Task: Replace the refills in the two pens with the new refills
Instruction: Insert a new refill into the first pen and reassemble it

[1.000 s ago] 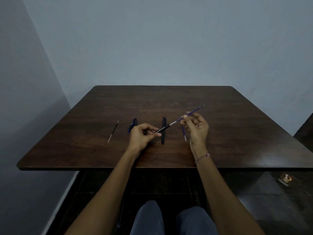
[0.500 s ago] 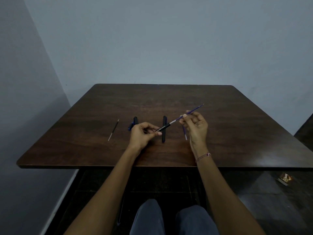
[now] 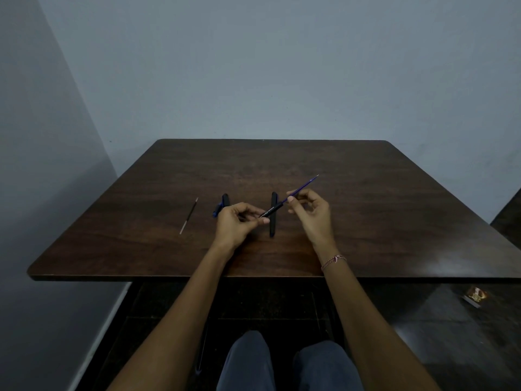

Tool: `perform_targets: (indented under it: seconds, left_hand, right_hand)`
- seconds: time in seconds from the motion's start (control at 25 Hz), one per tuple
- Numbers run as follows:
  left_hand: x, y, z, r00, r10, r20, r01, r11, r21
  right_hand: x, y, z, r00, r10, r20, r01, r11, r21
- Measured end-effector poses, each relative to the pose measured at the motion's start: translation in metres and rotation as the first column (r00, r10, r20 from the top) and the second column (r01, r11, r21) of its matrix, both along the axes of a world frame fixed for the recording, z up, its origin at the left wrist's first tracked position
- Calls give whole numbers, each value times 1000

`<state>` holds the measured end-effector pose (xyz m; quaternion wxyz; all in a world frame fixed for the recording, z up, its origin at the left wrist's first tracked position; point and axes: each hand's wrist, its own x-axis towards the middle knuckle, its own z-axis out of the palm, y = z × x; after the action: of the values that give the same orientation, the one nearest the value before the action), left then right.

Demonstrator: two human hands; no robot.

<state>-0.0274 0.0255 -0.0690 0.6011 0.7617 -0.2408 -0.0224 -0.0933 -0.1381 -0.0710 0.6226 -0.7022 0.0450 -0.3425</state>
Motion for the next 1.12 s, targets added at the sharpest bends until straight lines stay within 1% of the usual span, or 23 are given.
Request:
perform_targets:
  seconds: [0.08,0.2,0.4,0.64,0.76,0.88,1.0,1.12]
  left_hand:
    - [0,0,0,1000,8,-12,-8,1000,1]
    - [2,0,-1,1000,24,-17,-24,1000,-2]
    - [6,0,-5,999,37,-30,-37,999,-6]
    - [5,0,-6,996,87,0,-87,995,-48]
    - [4,0,-4,988,154,6,-152,984,-98]
    - [3,10,-3,967,255,11,-250,953,-169]
    - [6,31,-2,948,318,-6,-312,924,-222]
    - [12,51,1,919,393,-40,-391,890,-236]
  right_hand:
    - [0,0,-1,1000,-24,-21,22,997,-74]
    - [-2,2,0,999,-43,-9,41,986,-162]
    - [-2,2,1,996,-80,-30,74,982,-173]
    - [-3,2,1,989,-150,7,149,971,-188]
    - [-2,2,2,983,-184,3,180,958,-223]
    - [-2,2,1,978,-209,9,204,946,-252]
    - [-2,2,0,976,-216,23,215,947,-240]
    - [-2,2,0,973,-229,32,230,944,-238]
